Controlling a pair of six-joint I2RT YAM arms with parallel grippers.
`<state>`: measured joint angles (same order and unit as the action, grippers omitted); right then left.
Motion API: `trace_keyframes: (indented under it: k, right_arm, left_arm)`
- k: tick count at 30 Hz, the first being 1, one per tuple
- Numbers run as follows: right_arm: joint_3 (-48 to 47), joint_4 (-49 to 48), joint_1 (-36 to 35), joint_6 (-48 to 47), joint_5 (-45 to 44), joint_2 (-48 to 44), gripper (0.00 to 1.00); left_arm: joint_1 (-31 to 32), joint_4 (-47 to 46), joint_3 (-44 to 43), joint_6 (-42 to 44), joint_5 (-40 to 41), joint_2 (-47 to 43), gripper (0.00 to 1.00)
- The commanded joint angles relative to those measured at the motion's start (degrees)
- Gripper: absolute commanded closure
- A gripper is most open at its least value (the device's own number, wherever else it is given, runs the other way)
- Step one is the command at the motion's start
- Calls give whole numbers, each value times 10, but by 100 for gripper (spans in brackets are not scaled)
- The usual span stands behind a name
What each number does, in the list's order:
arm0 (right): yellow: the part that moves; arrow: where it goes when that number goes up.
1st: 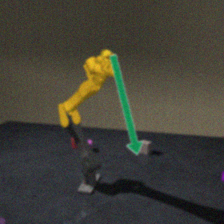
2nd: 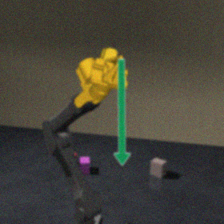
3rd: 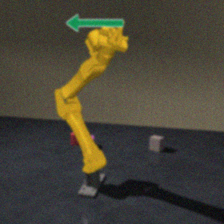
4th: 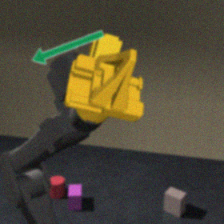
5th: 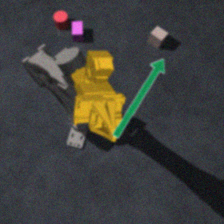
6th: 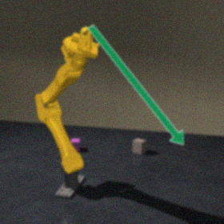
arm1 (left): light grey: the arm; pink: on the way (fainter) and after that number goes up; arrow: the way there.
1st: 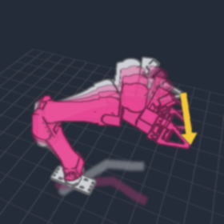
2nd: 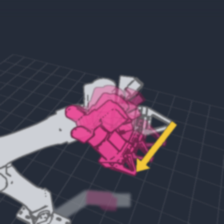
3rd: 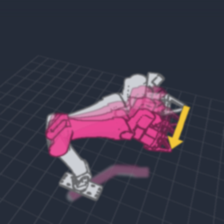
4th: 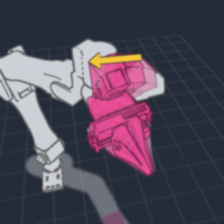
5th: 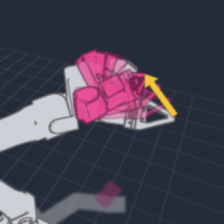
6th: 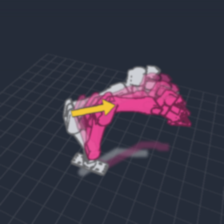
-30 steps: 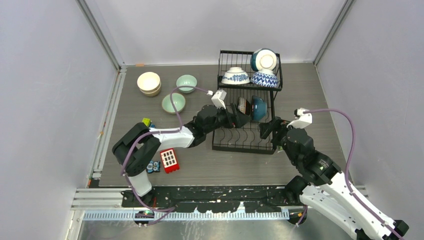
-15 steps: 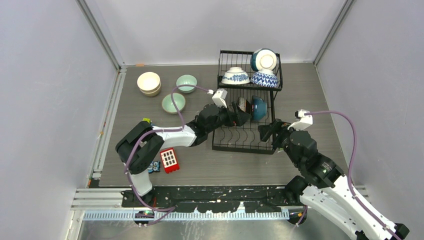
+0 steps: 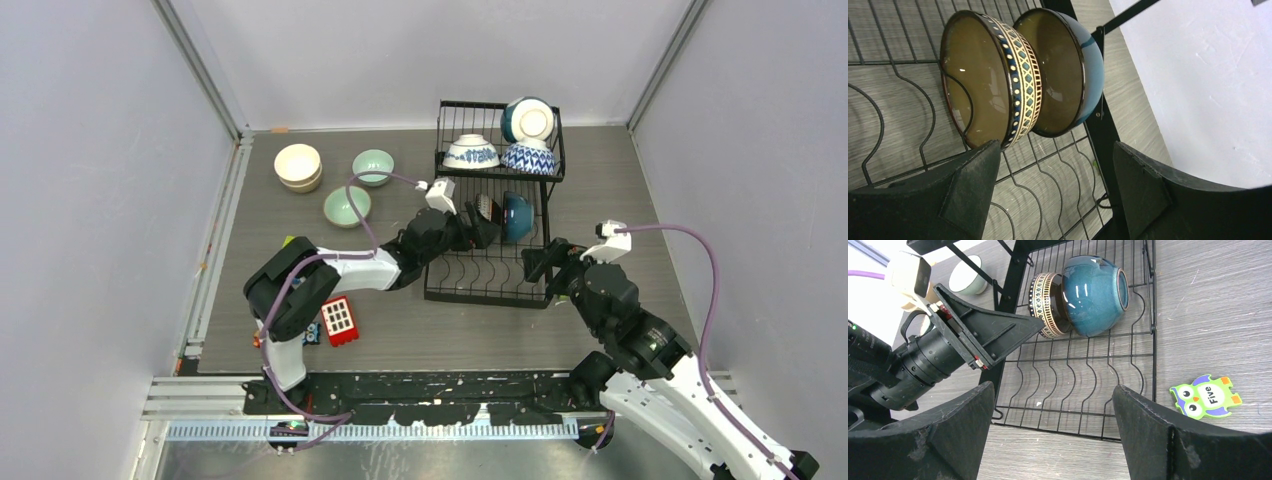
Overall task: Unload the bowls from the dish rack
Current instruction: Pick up the bowl from the dish rack.
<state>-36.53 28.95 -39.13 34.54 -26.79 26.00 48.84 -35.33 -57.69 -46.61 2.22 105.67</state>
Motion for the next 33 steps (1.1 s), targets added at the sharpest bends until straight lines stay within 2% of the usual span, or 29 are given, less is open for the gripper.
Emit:
trace_keyframes:
  k: [1, 6, 10, 16, 25, 28, 33]
  right_arm:
    - [0, -19, 2, -5, -10, 0, 9]
    - [5, -25, 1, -3, -21, -12, 9]
    - [20, -28, 2, 15, -23, -32, 9]
    - [21, -16, 2, 25, -29, -40, 9]
    - [26, -9, 2, 24, -21, -46, 9]
    - [29, -11, 2, 28, -16, -45, 9]
    - [30, -10, 2, 28, -13, -46, 9]
  left_arm:
    - [6, -63, 16, -17, 68, -1, 16]
    - [6, -82, 35, -47, 143, 2, 16]
    - [5, -71, 27, -35, 159, 0, 16]
    - [-18, -26, 8, -15, 81, 3, 15]
    - [-39, -21, -25, 7, -53, 26, 19]
    - [-38, -27, -14, 1, -56, 16, 19]
    - [-38, -25, 28, 5, -13, -38, 18]
